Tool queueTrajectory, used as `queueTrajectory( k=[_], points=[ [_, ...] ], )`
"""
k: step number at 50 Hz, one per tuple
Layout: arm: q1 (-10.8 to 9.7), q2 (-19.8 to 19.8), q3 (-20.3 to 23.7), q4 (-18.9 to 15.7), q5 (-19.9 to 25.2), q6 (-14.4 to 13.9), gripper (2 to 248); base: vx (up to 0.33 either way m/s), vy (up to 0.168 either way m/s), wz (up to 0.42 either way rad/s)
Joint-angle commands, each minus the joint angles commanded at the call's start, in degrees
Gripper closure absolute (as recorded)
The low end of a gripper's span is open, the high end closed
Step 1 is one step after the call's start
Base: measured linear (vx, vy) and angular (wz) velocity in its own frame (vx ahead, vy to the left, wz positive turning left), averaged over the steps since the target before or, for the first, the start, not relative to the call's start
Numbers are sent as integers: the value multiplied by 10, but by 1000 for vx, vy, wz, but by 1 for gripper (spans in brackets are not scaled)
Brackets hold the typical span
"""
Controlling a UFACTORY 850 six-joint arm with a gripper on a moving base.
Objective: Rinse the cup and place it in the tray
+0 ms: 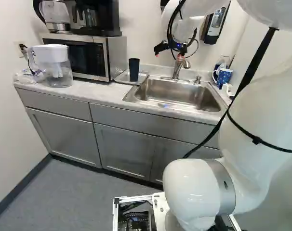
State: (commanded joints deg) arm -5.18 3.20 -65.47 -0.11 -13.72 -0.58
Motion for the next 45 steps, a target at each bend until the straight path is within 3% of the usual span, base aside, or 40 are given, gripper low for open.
queueTrajectory(
  k=[45],
  points=[
    [-6,56,53,0,-137,0,3,0,0,0]
  ],
)
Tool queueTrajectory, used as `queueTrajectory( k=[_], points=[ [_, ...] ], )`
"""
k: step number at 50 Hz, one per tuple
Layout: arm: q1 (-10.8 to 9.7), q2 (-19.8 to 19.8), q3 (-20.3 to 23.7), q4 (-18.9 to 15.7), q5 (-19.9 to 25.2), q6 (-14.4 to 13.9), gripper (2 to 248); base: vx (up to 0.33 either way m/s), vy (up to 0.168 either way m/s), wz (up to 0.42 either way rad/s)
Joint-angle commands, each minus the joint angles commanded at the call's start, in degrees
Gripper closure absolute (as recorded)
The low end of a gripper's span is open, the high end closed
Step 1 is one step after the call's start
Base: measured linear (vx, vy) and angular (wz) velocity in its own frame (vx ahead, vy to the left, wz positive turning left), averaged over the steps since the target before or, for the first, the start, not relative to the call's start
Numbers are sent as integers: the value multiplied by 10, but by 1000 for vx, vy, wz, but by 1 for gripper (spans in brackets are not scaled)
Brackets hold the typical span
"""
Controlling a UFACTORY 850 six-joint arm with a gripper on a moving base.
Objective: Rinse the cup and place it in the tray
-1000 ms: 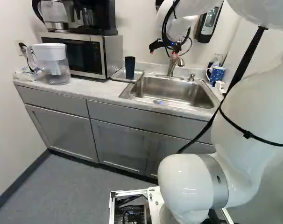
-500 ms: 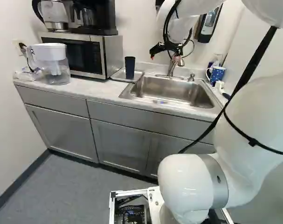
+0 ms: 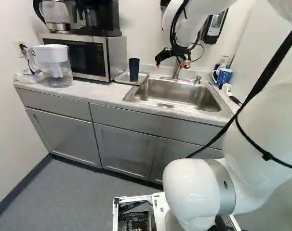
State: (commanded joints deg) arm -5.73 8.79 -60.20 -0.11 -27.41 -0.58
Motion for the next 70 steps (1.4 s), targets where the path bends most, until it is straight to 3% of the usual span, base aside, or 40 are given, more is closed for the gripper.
queueTrajectory(
  k=[10,38,70],
  points=[
    [-8,18,16,0,-29,0,3,0,0,0],
    [-41,69,61,0,-29,0,3,0,0,0],
    [-42,69,60,0,-29,0,3,0,0,0]
  ],
)
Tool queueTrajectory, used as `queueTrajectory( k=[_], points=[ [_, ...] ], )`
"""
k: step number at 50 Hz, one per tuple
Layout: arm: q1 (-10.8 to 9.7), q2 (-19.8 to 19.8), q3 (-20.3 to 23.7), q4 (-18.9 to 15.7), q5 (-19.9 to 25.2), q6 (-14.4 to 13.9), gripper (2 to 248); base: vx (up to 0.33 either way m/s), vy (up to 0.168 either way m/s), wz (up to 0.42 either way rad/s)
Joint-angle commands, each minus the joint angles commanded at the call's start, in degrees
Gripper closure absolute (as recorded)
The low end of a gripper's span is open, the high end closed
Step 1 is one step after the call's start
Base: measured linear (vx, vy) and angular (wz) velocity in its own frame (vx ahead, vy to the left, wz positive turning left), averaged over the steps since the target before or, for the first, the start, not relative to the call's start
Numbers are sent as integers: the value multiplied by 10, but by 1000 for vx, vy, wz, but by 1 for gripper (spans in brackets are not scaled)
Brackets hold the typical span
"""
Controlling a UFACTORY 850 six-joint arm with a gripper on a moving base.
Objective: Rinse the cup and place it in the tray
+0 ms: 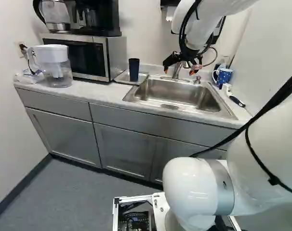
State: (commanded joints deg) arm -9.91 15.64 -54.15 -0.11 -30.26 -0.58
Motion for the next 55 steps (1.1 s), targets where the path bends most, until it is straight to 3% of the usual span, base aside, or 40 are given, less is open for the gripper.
queueTrajectory(
  k=[55],
  points=[
    [0,0,0,0,0,0,3,-29,13,0]
  ],
)
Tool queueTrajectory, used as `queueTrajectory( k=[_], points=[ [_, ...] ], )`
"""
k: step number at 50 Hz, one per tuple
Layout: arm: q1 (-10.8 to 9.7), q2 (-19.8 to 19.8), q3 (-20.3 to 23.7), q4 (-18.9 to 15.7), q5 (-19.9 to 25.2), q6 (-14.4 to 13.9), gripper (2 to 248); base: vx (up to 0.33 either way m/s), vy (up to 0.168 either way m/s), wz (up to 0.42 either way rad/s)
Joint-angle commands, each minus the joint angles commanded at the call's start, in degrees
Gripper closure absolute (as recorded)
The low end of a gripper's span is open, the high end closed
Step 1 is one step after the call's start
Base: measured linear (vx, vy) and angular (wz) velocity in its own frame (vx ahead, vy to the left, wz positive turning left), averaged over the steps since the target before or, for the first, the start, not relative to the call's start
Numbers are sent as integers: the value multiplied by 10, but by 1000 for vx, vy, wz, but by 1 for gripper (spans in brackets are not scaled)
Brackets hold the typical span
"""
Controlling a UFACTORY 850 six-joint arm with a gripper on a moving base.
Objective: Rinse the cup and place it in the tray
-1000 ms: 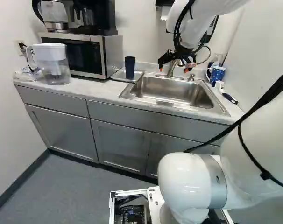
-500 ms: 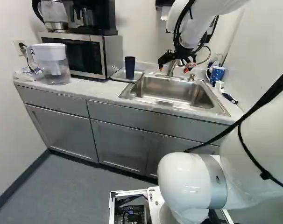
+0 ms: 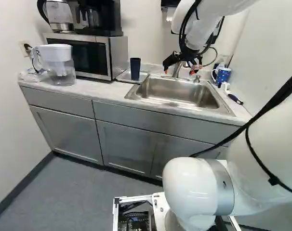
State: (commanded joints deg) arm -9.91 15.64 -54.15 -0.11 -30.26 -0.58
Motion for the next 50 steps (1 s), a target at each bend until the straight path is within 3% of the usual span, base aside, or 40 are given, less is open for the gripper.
queueTrajectory(
  k=[50],
  points=[
    [0,0,0,0,0,0,3,-140,67,-9]
  ],
)
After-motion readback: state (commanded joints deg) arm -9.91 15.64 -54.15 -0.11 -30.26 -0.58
